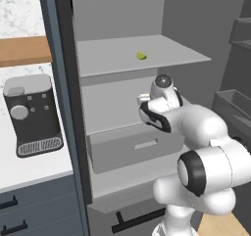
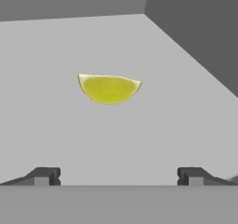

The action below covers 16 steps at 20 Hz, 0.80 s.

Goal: Place one lemon wedge and one steak in each tupperware on the nearby counter, to pack two identical lunches.

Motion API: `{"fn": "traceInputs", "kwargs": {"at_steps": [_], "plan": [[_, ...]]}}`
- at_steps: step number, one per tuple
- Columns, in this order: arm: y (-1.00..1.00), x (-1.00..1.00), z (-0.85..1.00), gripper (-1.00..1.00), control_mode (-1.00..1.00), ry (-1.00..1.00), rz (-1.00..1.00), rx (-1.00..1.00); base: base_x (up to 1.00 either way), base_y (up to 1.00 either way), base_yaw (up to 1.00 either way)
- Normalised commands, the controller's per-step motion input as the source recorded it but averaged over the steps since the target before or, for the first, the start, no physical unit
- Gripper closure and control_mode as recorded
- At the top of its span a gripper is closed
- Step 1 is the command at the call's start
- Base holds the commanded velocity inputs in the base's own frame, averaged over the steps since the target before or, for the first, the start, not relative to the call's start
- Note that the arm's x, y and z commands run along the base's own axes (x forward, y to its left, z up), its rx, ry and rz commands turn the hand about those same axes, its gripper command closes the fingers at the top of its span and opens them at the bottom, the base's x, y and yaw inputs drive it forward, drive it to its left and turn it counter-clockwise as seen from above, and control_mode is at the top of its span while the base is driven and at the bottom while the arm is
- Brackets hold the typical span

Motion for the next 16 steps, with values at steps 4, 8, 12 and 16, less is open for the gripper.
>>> {"fn": "traceInputs", "kwargs": {"at_steps": [4,8,12,16], "plan": [[-0.11,0.16,0.00,-1.00,-1.00,0.00,0.00,0.00,0.00,0.00,0.00],[-0.12,0.14,0.00,-1.00,-1.00,0.00,0.00,0.00,0.00,0.00,0.00],[-0.12,0.13,0.00,-1.00,-1.00,0.00,0.01,0.00,0.00,0.00,0.00],[-0.03,0.21,0.00,-1.00,-1.00,0.00,0.00,0.00,0.00,0.00,0.00]]}}
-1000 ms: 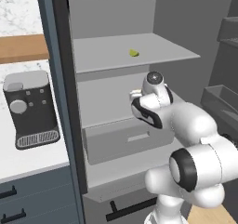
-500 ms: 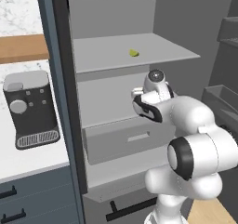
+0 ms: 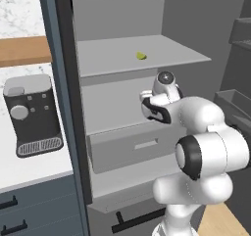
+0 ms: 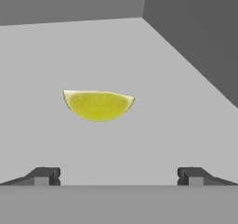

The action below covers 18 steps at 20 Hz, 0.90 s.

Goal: Place one lemon wedge and one steak in each tupperware on the nearby counter, to pack two identical lunches.

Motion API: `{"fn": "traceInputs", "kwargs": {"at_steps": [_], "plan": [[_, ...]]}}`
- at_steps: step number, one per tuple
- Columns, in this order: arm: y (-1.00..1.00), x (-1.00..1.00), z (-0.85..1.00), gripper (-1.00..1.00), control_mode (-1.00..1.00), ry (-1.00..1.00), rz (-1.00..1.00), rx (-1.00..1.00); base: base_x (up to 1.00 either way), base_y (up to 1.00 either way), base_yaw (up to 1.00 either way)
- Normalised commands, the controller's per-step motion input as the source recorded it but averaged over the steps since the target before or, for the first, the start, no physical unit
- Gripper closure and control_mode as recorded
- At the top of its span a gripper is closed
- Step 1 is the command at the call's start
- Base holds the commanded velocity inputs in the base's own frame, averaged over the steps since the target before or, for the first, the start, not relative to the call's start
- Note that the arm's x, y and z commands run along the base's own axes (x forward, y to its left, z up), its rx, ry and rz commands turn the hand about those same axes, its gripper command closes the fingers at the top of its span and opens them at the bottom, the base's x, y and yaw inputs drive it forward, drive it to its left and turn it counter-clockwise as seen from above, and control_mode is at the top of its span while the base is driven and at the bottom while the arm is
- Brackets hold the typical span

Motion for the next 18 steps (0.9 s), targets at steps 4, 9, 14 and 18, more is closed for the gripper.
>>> {"fn": "traceInputs", "kwargs": {"at_steps": [4,9,14,18], "plan": [[-0.01,0.18,0.00,-1.00,-1.00,0.00,0.01,0.00,0.00,0.00,0.00],[-0.02,0.17,-0.01,-1.00,-1.00,0.00,0.03,0.00,0.00,0.00,0.00],[-0.01,0.17,-0.22,-1.00,-1.00,0.00,0.03,0.00,0.00,0.00,0.00],[0.00,0.11,-0.32,-1.00,-1.00,0.00,0.00,0.00,0.00,0.00,0.00]]}}
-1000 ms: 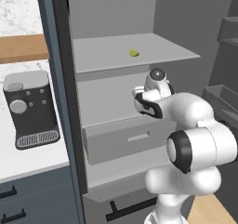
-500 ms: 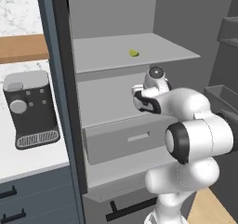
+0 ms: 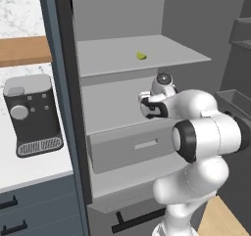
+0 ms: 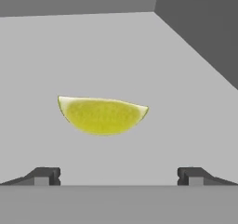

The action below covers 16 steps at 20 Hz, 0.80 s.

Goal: Place one lemon wedge and one steak in each tupperware on the nearby counter, to pack two identical lunches.

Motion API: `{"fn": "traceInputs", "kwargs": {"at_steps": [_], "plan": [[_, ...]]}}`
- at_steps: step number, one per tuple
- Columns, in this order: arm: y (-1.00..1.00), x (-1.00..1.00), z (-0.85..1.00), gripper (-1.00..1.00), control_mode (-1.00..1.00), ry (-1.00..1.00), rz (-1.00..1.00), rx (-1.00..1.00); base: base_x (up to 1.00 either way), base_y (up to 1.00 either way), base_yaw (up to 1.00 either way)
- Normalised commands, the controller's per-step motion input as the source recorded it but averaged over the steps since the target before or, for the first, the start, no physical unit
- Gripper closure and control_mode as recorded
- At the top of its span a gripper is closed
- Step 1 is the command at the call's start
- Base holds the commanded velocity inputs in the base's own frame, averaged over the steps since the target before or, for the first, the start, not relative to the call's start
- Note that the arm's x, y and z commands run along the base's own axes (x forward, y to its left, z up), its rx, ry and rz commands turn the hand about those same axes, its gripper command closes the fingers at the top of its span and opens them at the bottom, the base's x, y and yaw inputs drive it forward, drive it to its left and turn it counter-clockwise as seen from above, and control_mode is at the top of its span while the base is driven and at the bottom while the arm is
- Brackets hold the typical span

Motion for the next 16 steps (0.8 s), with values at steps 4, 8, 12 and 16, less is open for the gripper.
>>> {"fn": "traceInputs", "kwargs": {"at_steps": [4,8,12,16], "plan": [[-0.07,0.15,-0.12,-1.00,-1.00,0.00,0.00,0.00,0.00,0.00,0.00],[-0.09,0.19,0.00,-1.00,-1.00,0.00,0.00,0.00,0.00,0.00,0.00],[-0.06,0.30,-0.01,-1.00,-1.00,-0.01,0.00,0.00,0.00,0.00,0.00],[-0.06,0.33,-0.03,-1.00,-1.00,0.00,0.00,0.00,0.00,0.00,0.00]]}}
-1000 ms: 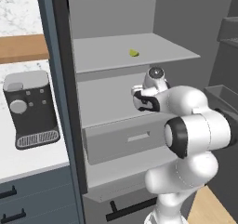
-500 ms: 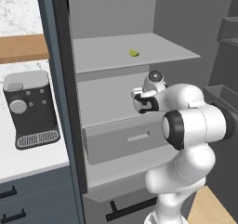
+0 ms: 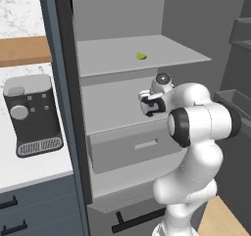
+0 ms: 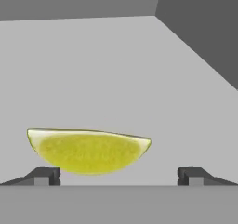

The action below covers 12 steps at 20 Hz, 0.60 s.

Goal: Place one lemon wedge and one steak in each tupperware on the nearby counter, to pack two identical lunches.

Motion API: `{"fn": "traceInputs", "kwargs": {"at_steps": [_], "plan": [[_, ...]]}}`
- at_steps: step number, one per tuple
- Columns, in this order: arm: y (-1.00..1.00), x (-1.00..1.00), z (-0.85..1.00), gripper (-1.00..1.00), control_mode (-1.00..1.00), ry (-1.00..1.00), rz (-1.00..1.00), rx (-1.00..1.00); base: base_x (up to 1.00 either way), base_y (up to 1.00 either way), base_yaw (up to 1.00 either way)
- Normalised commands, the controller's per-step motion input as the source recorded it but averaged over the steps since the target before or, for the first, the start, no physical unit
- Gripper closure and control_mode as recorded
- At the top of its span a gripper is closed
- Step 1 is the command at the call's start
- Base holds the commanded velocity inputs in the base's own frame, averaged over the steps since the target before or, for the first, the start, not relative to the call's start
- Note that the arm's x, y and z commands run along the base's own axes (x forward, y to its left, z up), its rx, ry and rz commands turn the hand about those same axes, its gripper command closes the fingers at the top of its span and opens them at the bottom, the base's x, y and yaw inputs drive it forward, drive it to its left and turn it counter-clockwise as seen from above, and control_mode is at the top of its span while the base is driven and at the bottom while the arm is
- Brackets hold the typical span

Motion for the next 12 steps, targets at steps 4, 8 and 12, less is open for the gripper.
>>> {"fn": "traceInputs", "kwargs": {"at_steps": [4,8,12], "plan": [[-0.06,0.31,-0.09,-1.00,-1.00,0.00,0.00,0.00,0.00,0.00,0.00],[-0.05,0.30,-0.08,-1.00,-1.00,0.00,0.00,0.00,0.00,0.00,0.00],[0.00,0.18,-0.18,-1.00,-1.00,0.00,0.01,0.00,0.00,0.00,0.00]]}}
